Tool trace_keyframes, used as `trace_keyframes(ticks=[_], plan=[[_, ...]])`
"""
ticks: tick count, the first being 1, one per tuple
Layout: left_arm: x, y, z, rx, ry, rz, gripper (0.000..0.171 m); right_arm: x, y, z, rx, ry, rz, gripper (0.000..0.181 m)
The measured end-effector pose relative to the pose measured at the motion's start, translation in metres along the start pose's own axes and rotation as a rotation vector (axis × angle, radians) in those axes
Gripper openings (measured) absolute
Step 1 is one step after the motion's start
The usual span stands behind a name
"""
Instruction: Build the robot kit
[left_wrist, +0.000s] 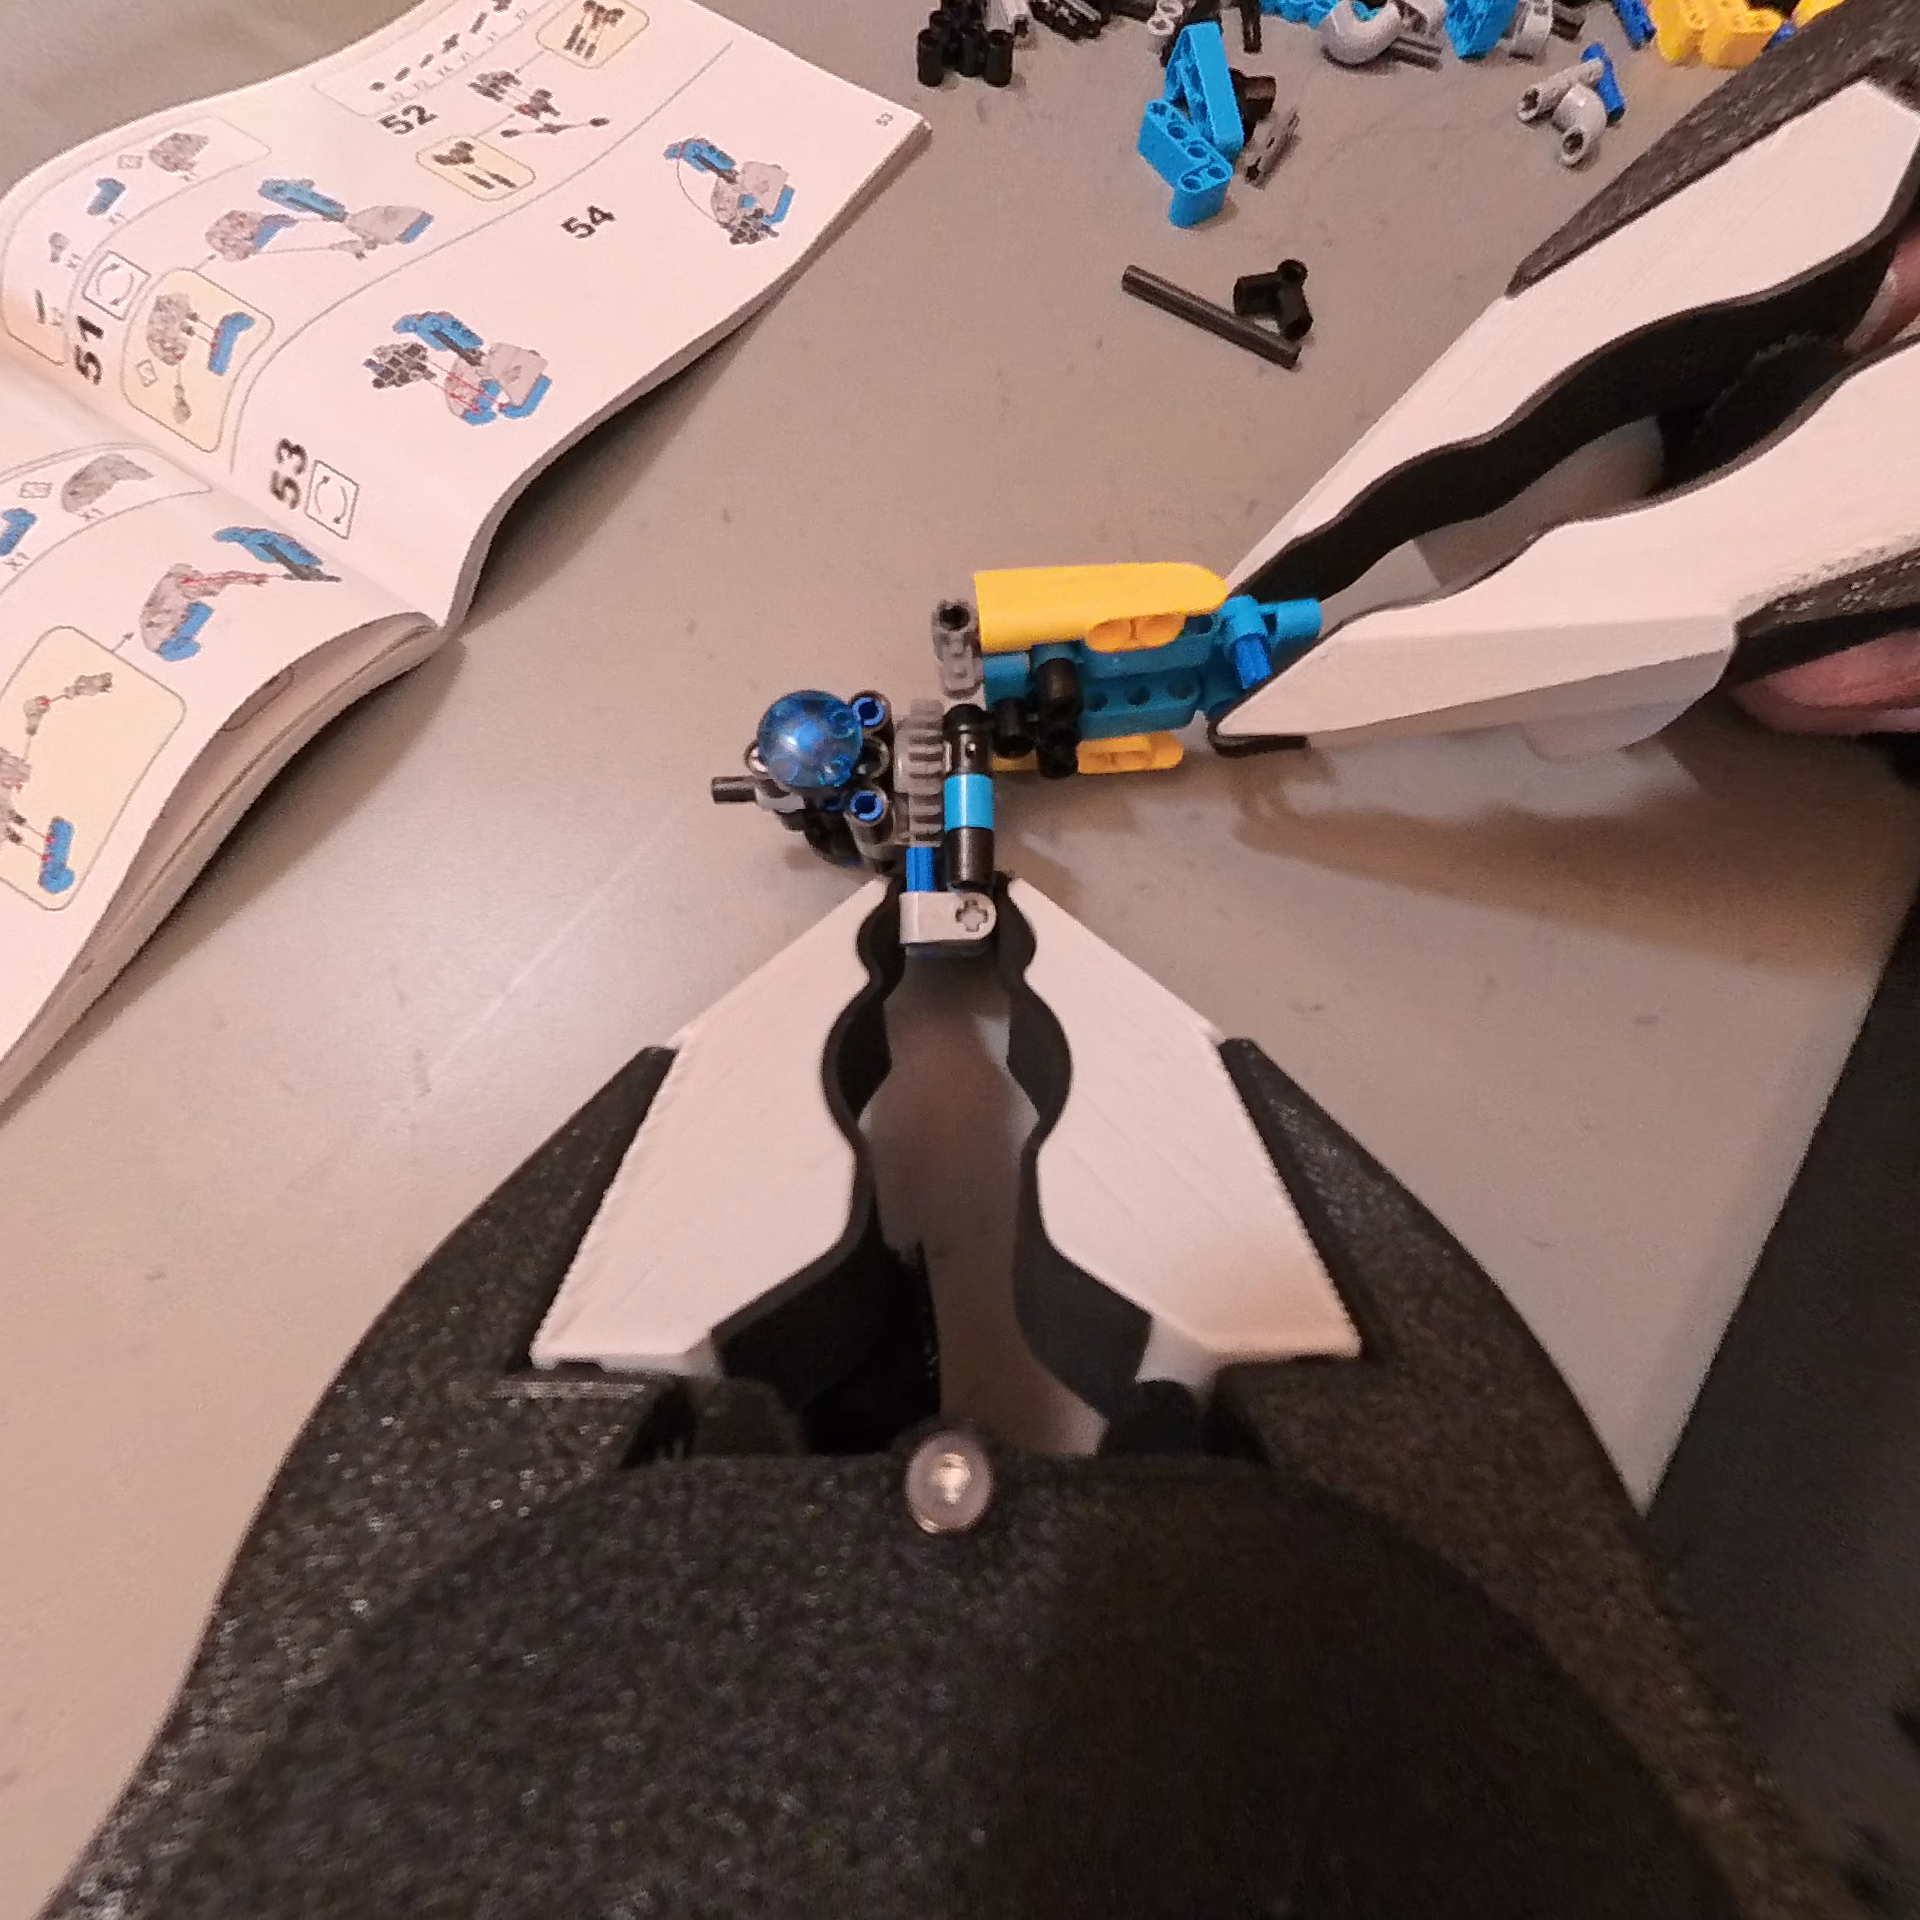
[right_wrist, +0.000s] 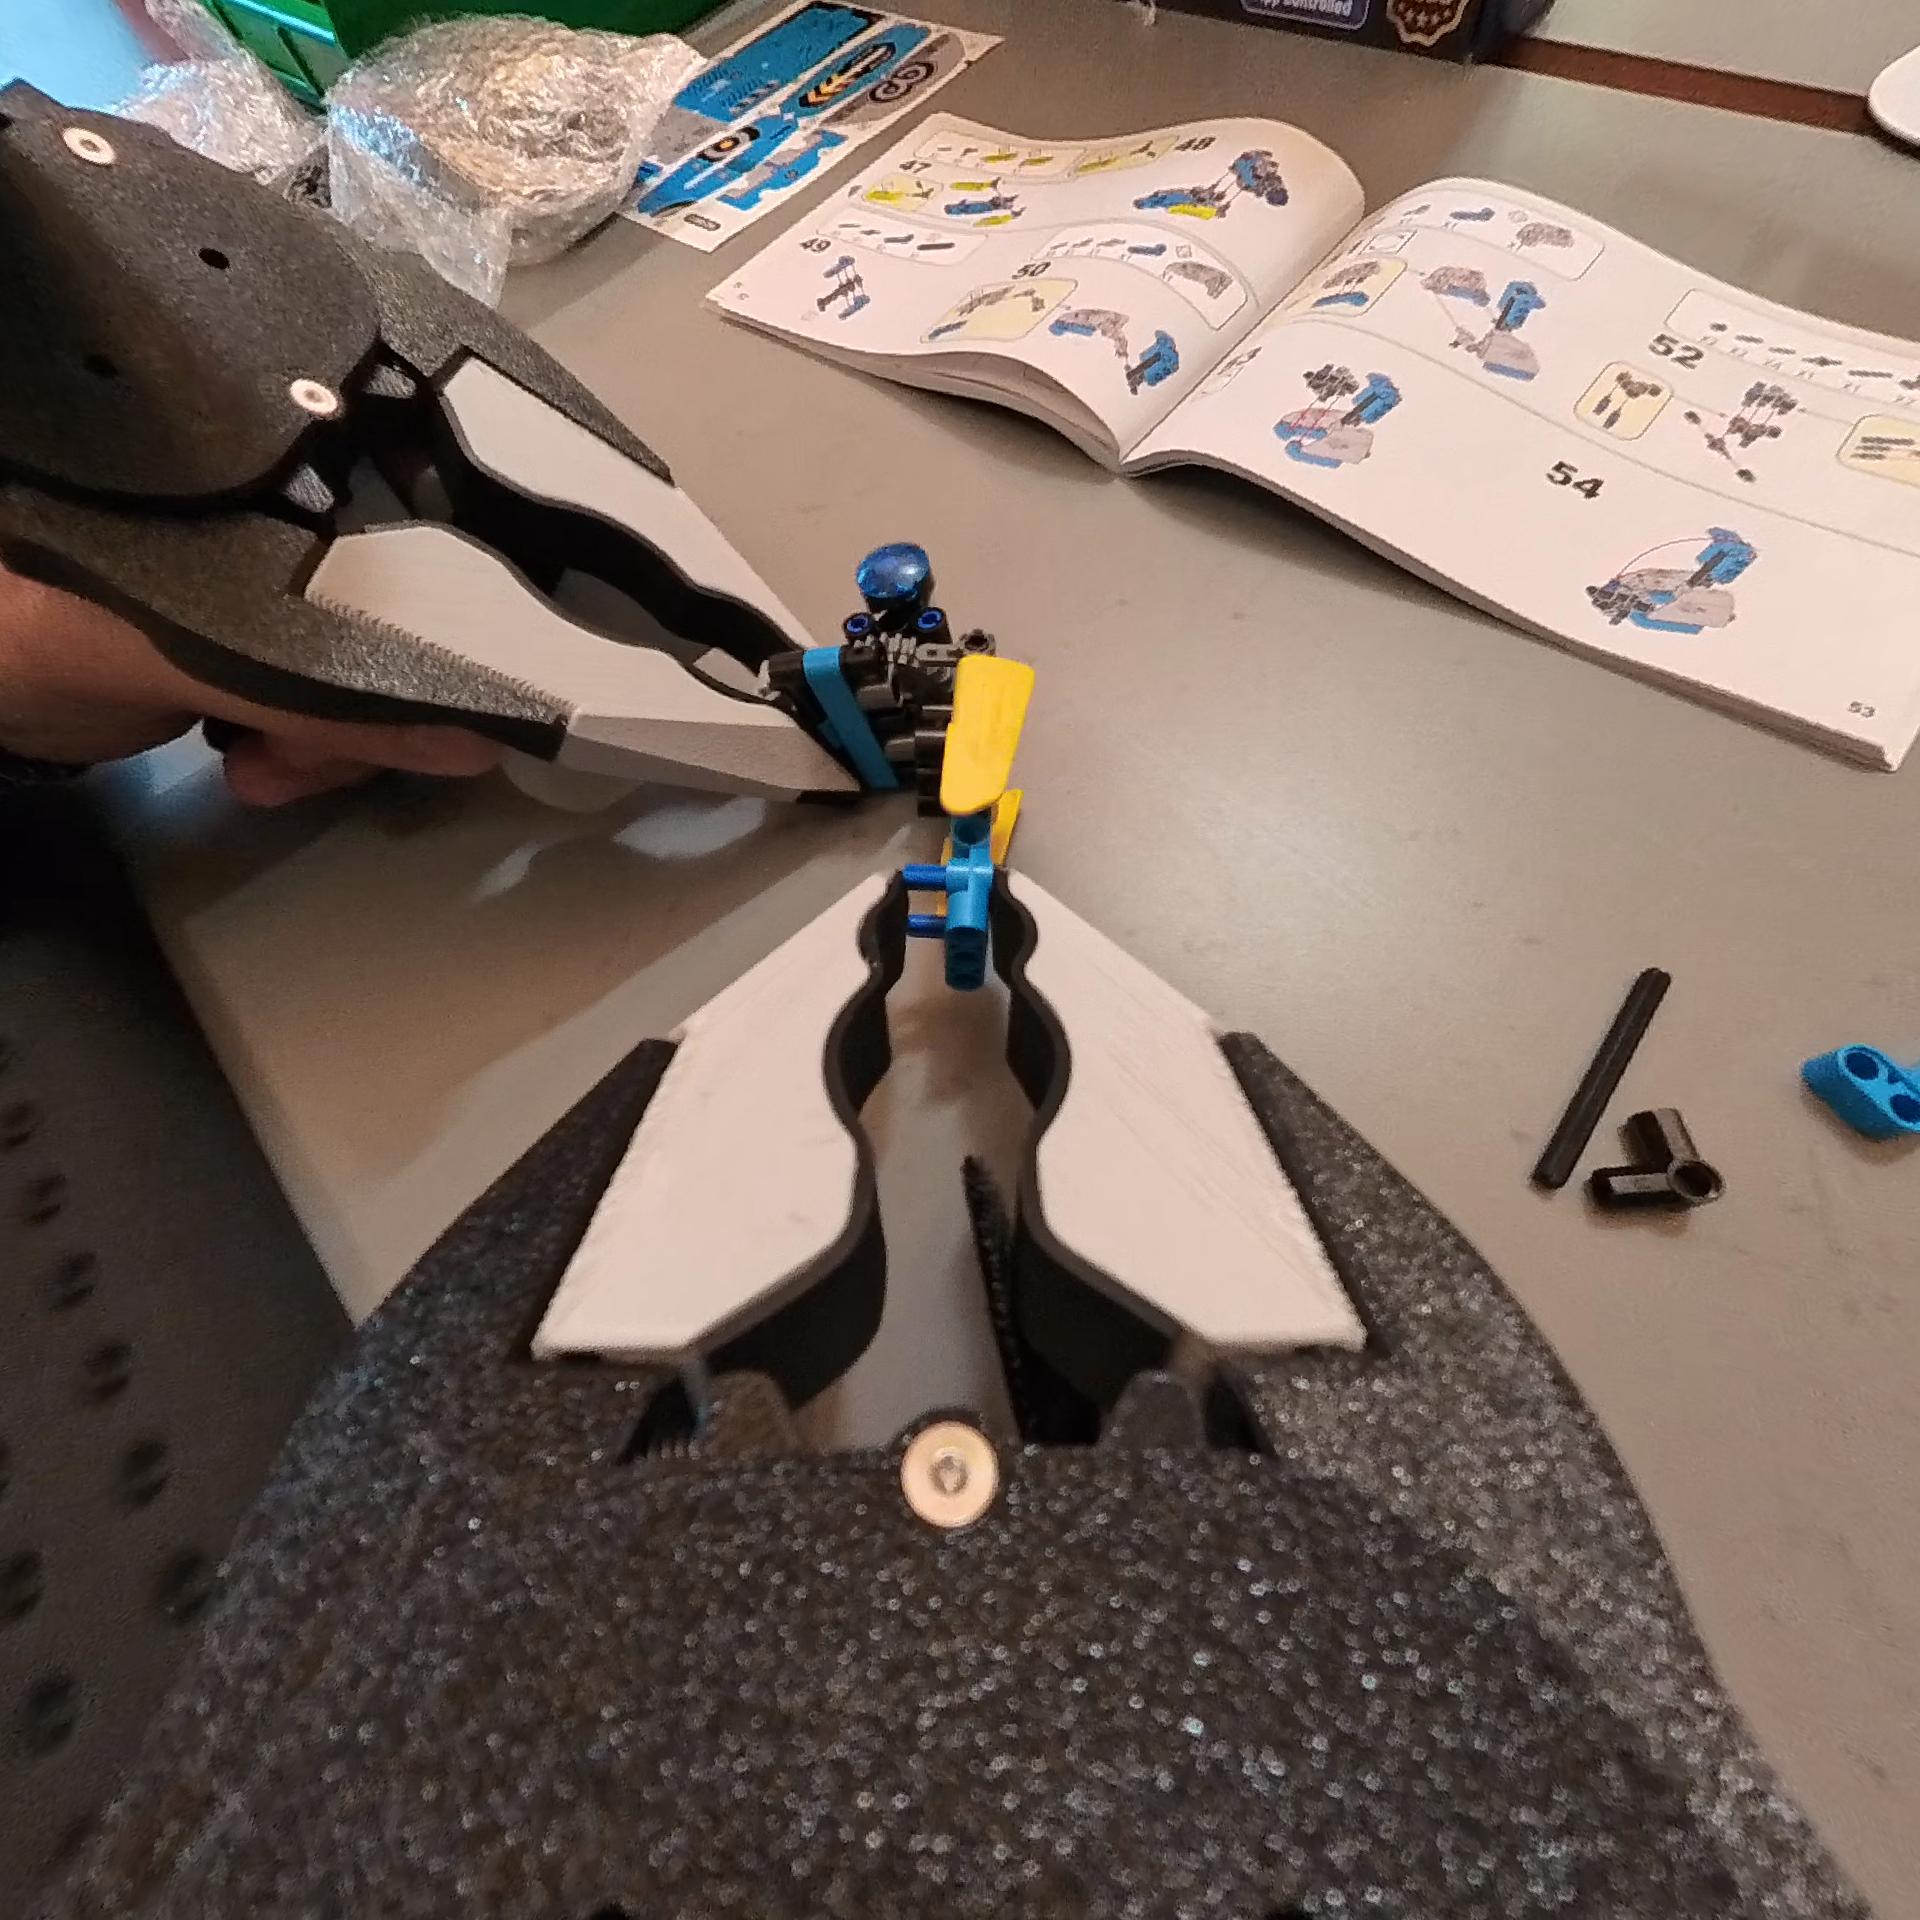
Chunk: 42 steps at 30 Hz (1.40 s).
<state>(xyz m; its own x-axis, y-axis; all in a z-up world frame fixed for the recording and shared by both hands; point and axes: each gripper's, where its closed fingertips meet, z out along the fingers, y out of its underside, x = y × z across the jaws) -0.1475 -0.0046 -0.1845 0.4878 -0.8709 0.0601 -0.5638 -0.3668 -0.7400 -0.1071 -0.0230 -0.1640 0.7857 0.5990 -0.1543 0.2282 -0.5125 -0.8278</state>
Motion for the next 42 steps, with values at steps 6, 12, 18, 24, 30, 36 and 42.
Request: trace_keyframes(ticks=[6, 12, 18, 24, 30, 36, 42], plan=[[-0.003, -0.001, 0.000, 0.001, -0.040, 0.041, 0.016, -0.002, 0.004, 0.002, -0.025, -0.022, 0.010, 0.015], [-0.004, -0.001, 0.000, 0.000, -0.041, 0.044, 0.016, -0.004, 0.007, 0.004, -0.049, -0.062, 0.037, 0.016], [-0.005, 0.000, 0.001, -0.008, -0.047, 0.044, 0.017, -0.005, 0.010, 0.005, -0.068, -0.069, 0.037, 0.021], [-0.005, 0.000, 0.001, -0.009, -0.054, 0.044, 0.019, -0.004, 0.009, 0.005, -0.064, -0.072, 0.046, 0.023], [-0.010, -0.001, -0.004, 0.017, -0.095, 0.041, 0.037, -0.002, 0.001, 0.004, -0.022, -0.047, 0.017, 0.036], [-0.008, -0.022, -0.028, 0.185, -0.159, 0.107, 0.031, -0.005, -0.031, 0.001, 0.079, -0.065, -0.109, 0.041], [-0.003, -0.020, -0.018, 0.156, -0.146, 0.161, 0.024, 0.001, -0.029, 0.016, 0.004, -0.077, -0.200, 0.040]])
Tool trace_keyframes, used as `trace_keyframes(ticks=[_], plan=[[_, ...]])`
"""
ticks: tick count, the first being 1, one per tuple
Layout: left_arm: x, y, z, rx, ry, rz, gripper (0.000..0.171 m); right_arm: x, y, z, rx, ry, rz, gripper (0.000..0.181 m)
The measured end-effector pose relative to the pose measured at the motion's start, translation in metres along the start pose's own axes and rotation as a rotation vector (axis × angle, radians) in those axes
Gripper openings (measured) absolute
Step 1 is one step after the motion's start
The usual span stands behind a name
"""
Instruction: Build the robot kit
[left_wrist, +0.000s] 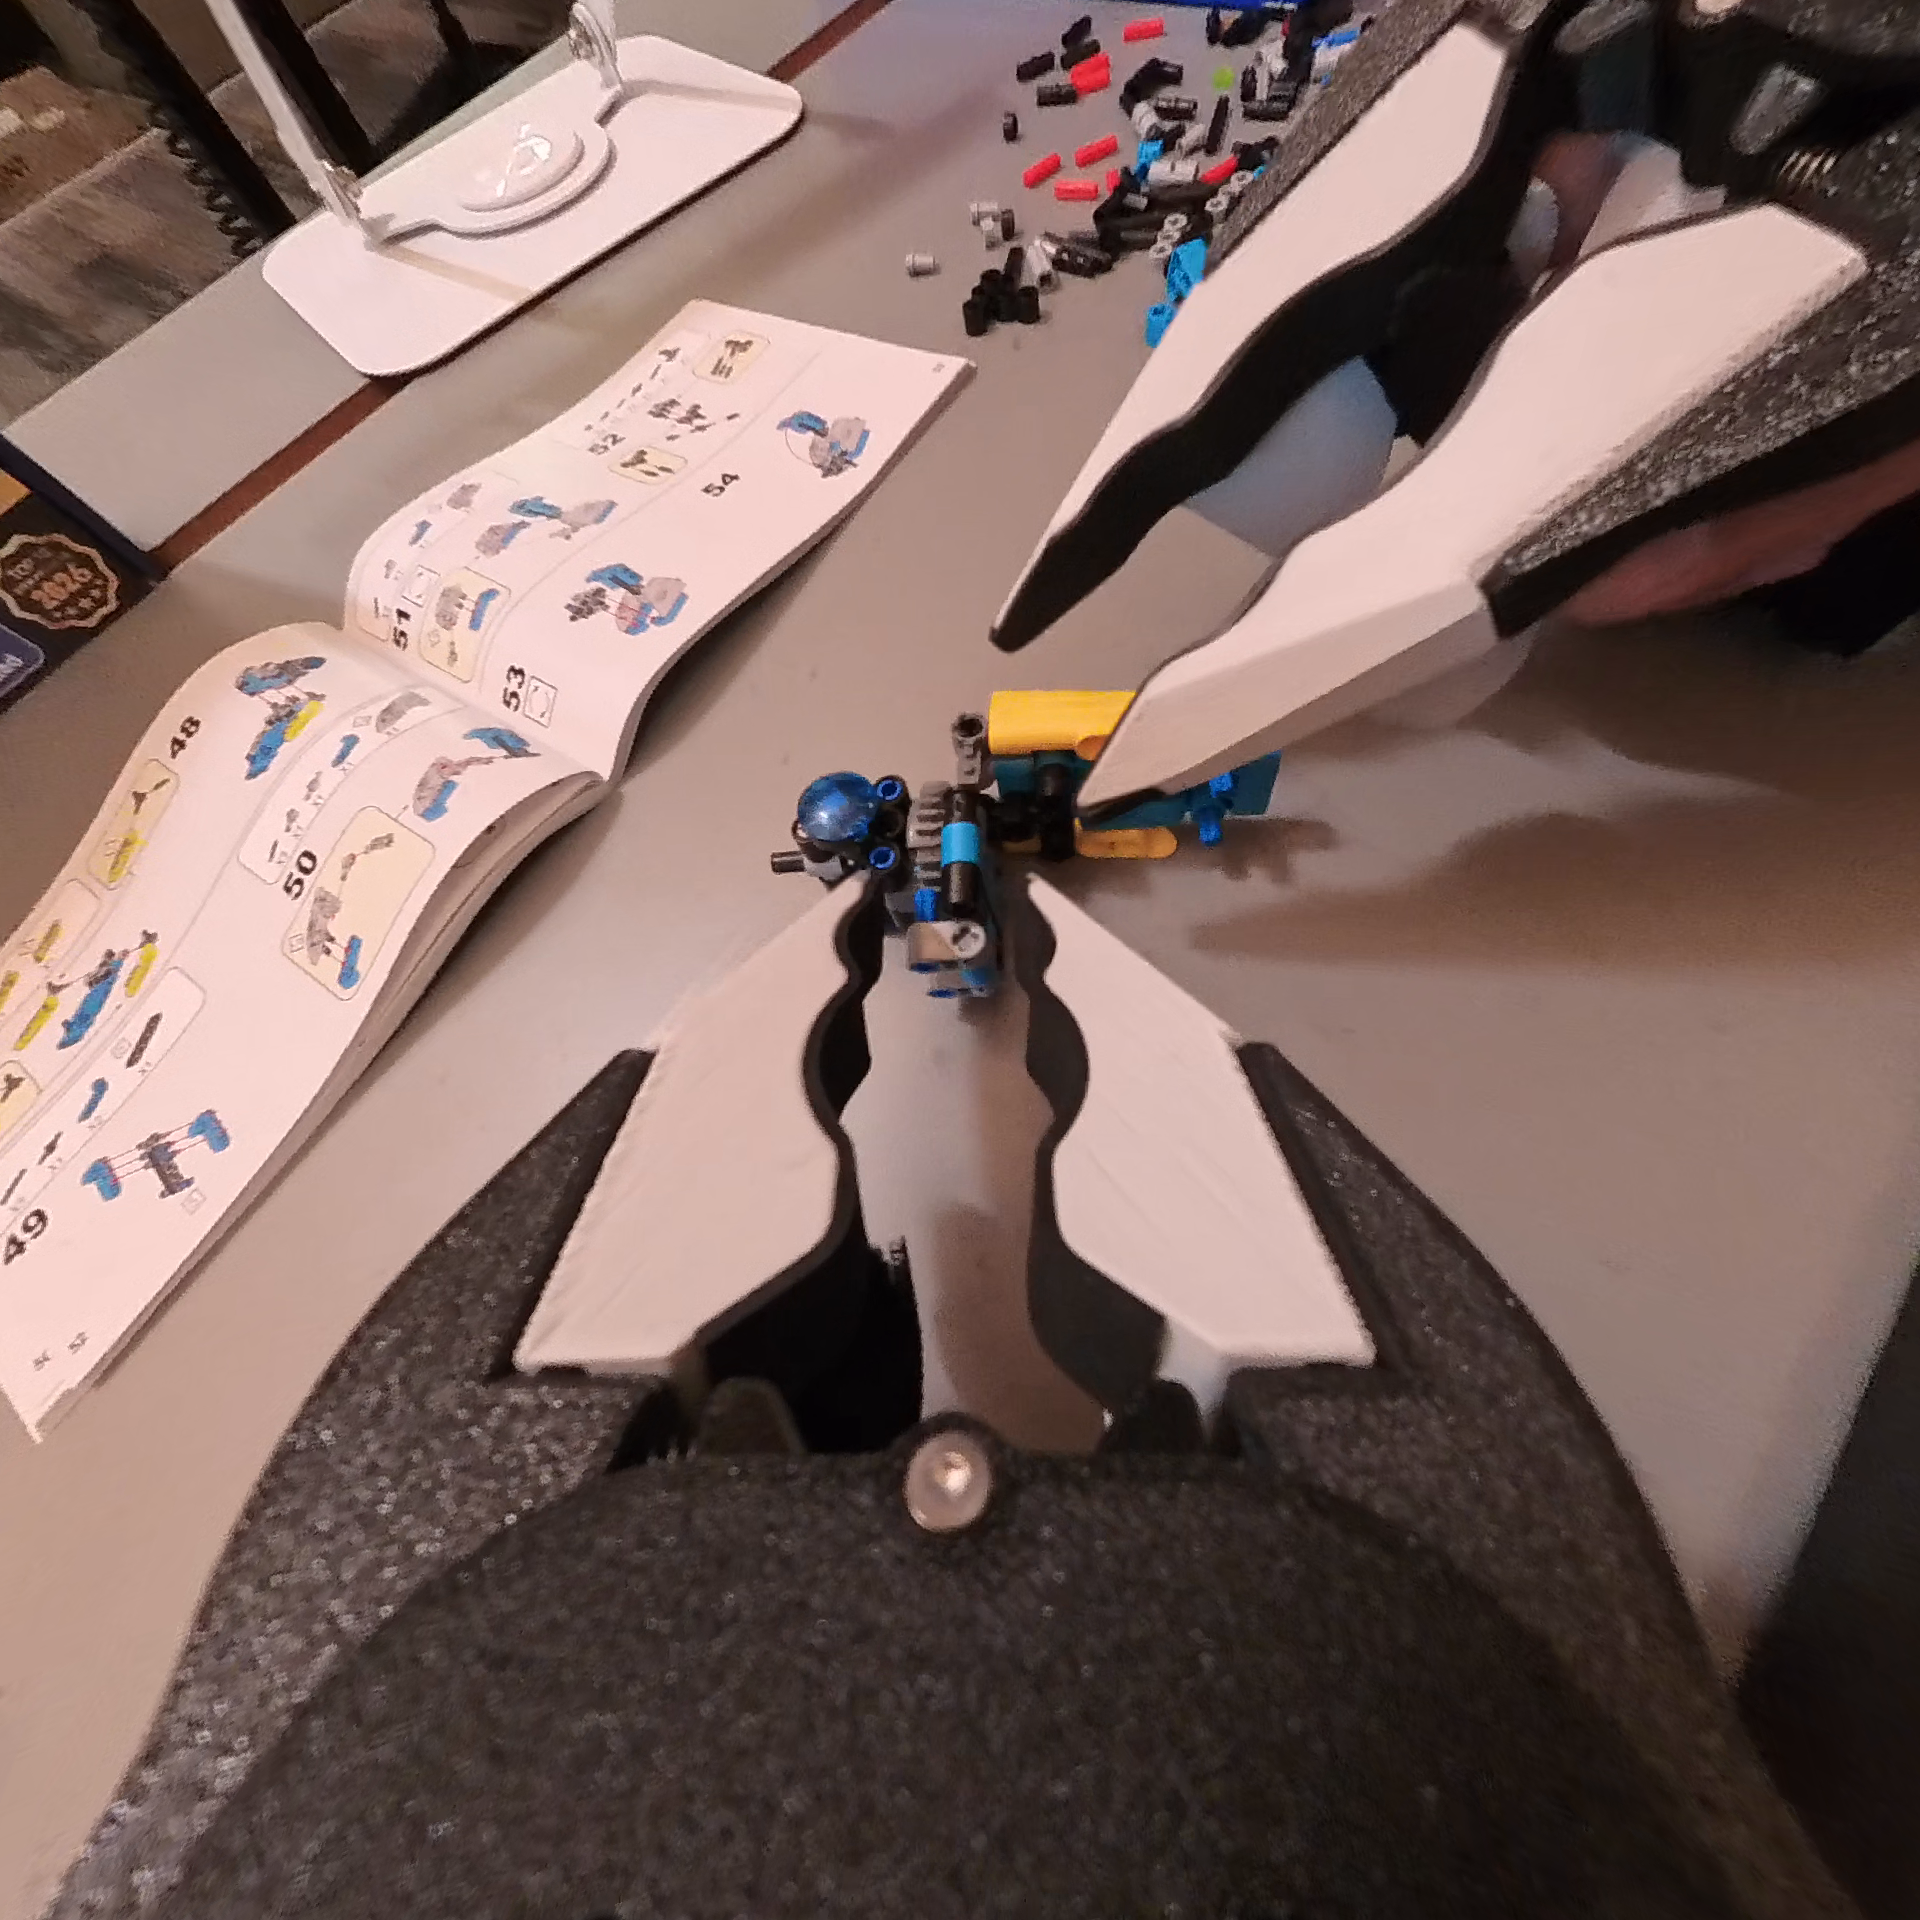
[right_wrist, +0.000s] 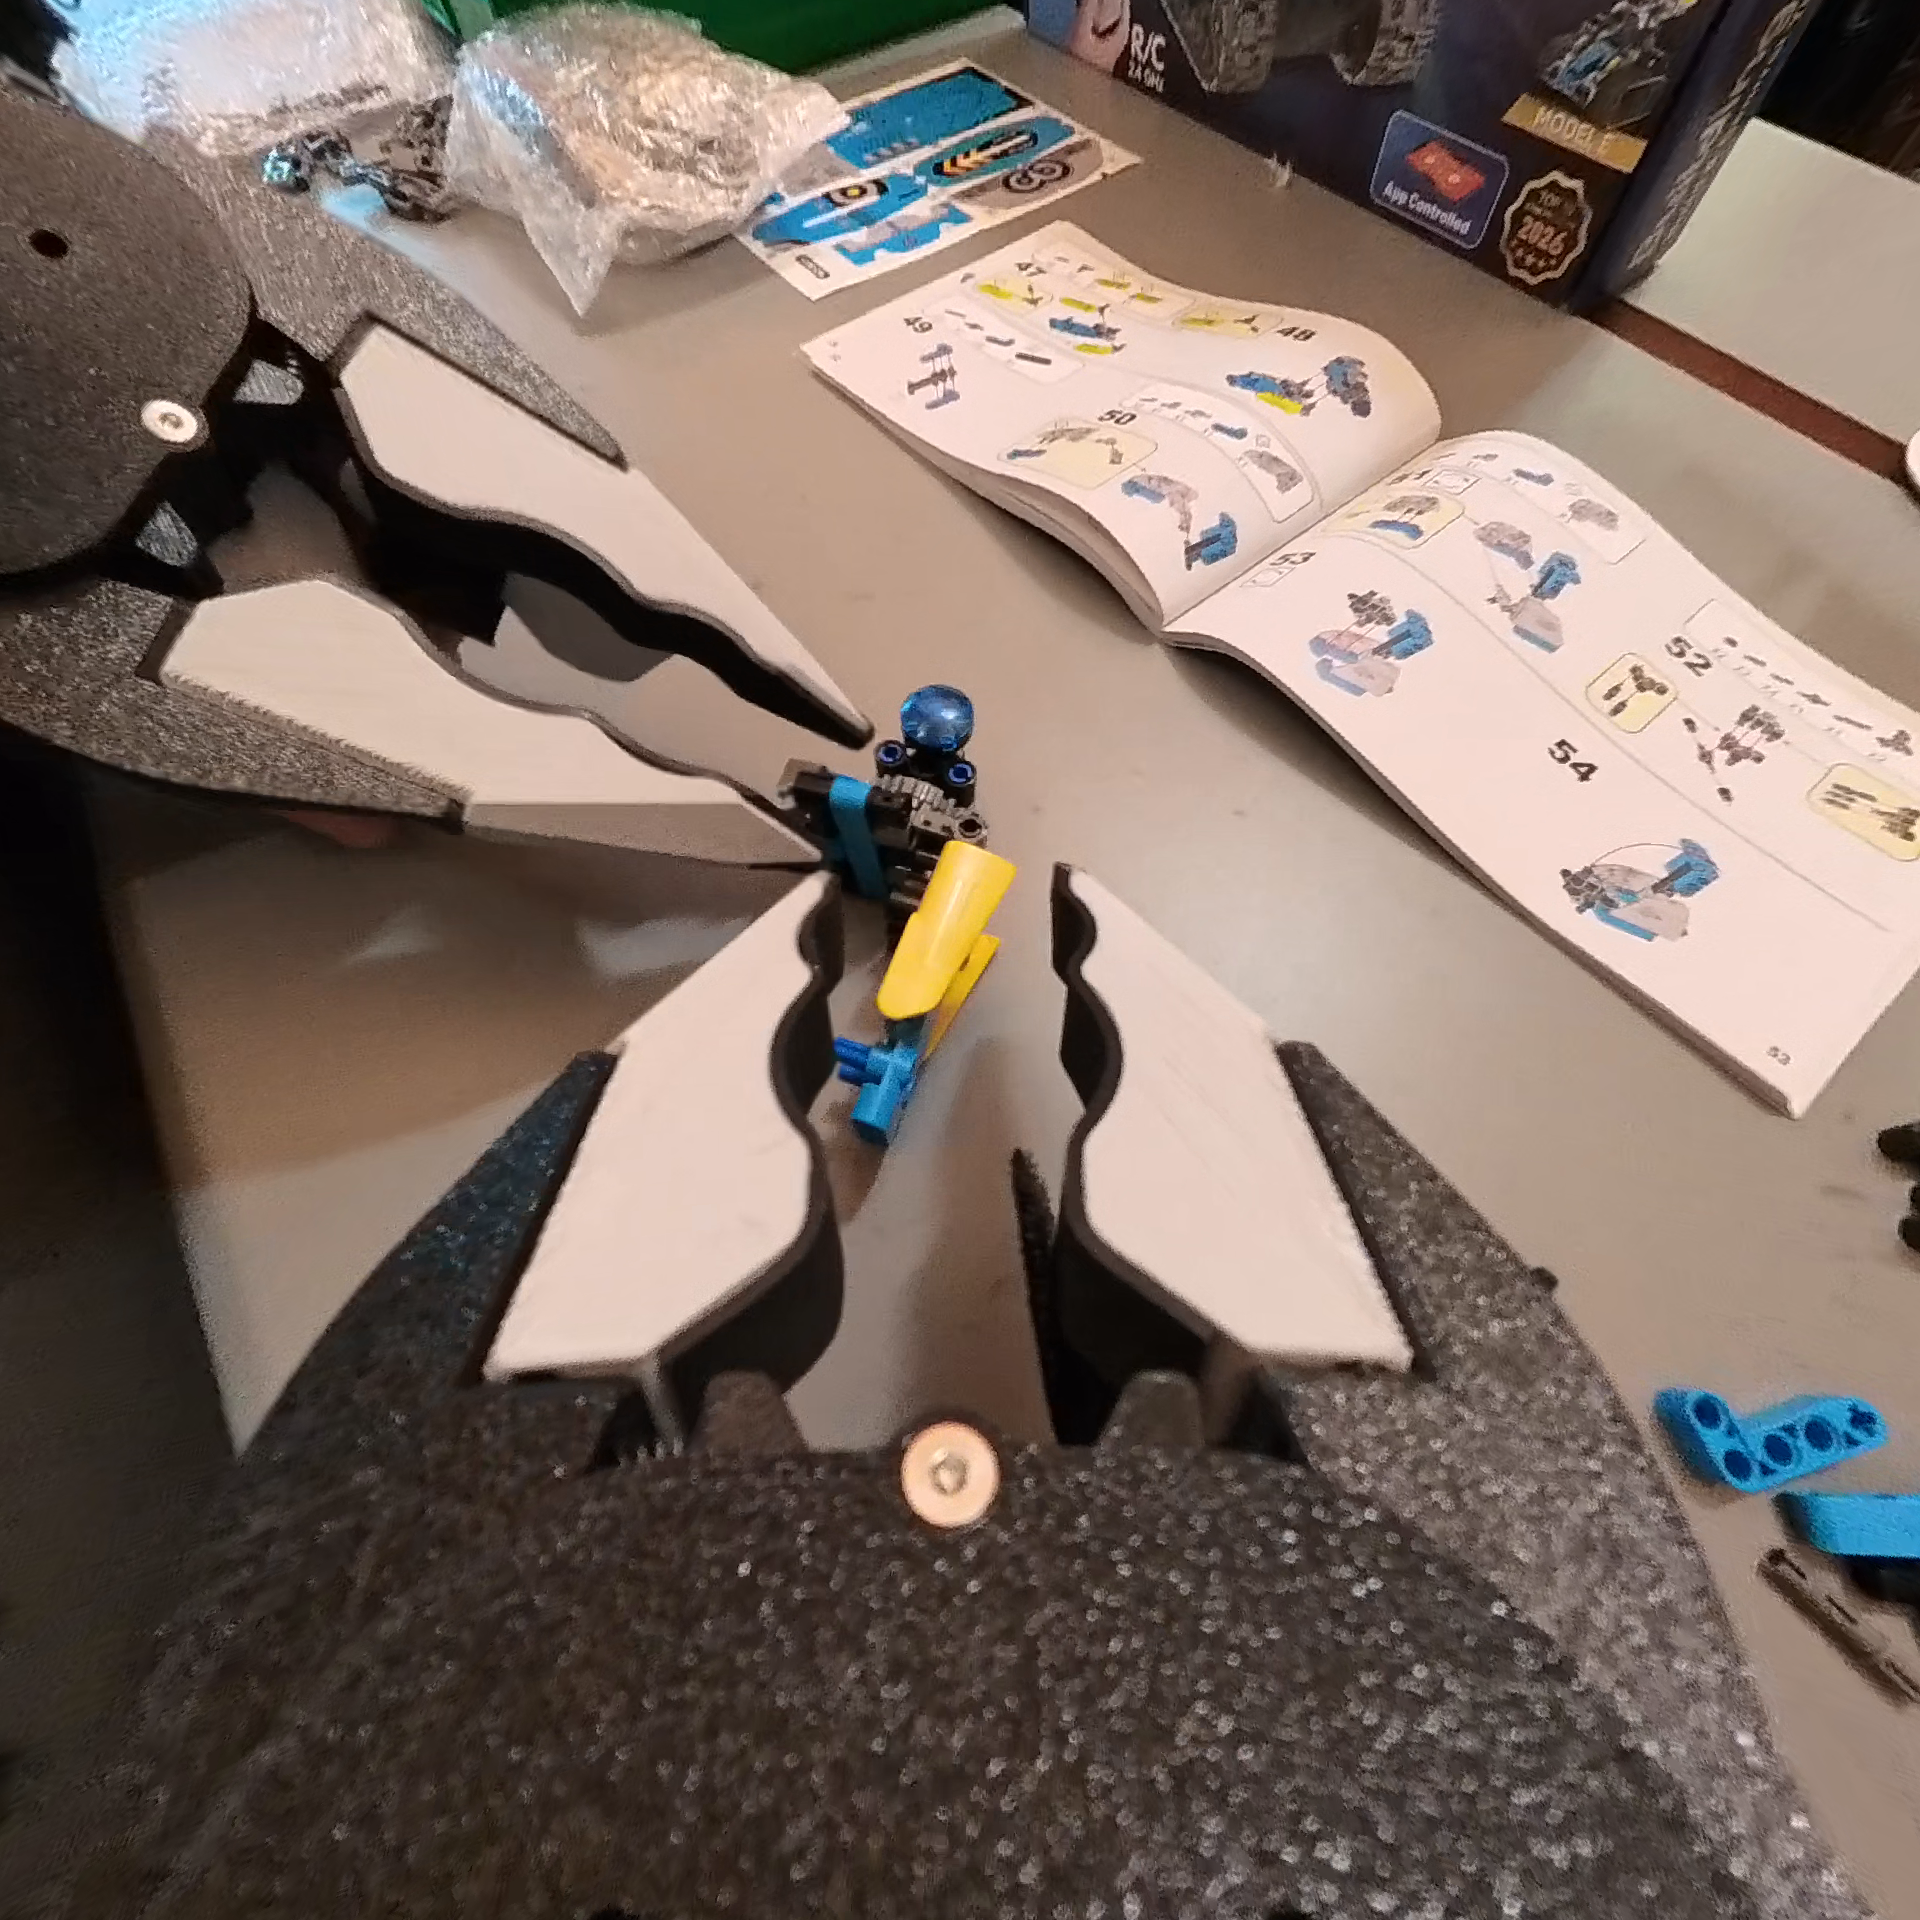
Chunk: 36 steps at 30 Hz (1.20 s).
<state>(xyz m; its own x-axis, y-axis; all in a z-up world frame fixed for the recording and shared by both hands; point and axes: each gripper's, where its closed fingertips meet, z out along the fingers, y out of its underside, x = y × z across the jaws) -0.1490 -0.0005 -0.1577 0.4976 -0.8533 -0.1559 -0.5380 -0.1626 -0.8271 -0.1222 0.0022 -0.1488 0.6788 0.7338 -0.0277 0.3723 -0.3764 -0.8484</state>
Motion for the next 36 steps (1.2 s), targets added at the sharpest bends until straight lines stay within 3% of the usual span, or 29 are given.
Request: trace_keyframes(ticks=[13, 31, 36], plan=[[0.000, -0.003, 0.005, 0.010, 0.009, 0.022, 0.010, -0.003, 0.000, 0.009, -0.015, -0.032, -0.010, 0.031], [0.002, -0.005, 0.005, 0.029, 0.097, 0.032, 0.007, 0.000, -0.005, 0.013, 0.009, -0.048, -0.116, 0.012], [0.001, -0.005, 0.006, 0.029, 0.131, -0.010, 0.007, 0.000, -0.004, 0.013, 0.012, -0.069, -0.050, 0.011]])
